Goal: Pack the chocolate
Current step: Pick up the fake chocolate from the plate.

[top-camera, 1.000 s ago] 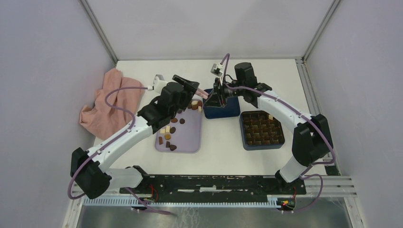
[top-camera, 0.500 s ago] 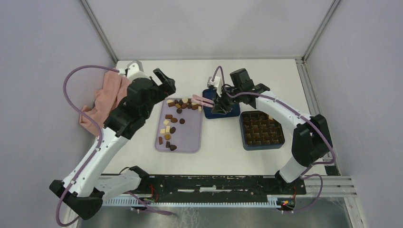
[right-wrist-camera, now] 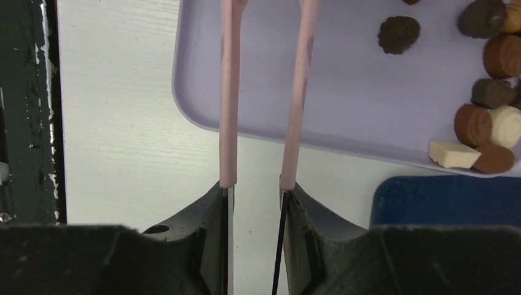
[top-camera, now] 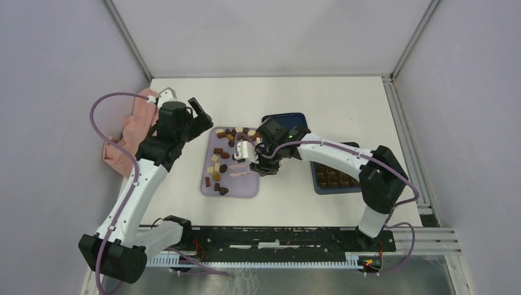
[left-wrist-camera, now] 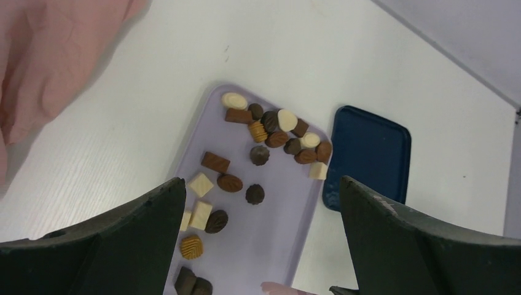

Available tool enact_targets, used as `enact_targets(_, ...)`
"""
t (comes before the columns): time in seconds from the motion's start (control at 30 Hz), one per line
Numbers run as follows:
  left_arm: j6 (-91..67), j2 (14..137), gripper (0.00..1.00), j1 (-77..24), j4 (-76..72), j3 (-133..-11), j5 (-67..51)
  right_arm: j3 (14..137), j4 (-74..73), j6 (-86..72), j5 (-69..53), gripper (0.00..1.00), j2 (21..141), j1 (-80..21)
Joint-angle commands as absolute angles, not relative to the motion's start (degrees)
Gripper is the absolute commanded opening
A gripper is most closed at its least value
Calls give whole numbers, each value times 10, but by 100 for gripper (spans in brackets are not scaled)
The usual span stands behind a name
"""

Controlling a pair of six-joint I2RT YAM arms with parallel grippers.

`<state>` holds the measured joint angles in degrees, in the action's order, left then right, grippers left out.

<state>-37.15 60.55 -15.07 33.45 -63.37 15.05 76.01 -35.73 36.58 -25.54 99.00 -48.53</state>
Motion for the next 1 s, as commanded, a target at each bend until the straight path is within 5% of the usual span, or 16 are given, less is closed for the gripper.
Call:
enact_targets(0.0,-346,570,99,-146,341,-595,183,806,-381,396,-203,37,1025,-521)
enact_targets(0.97,-374,520,100,-146,357,-543,252,906,-430,398,-96,40,1161,-610)
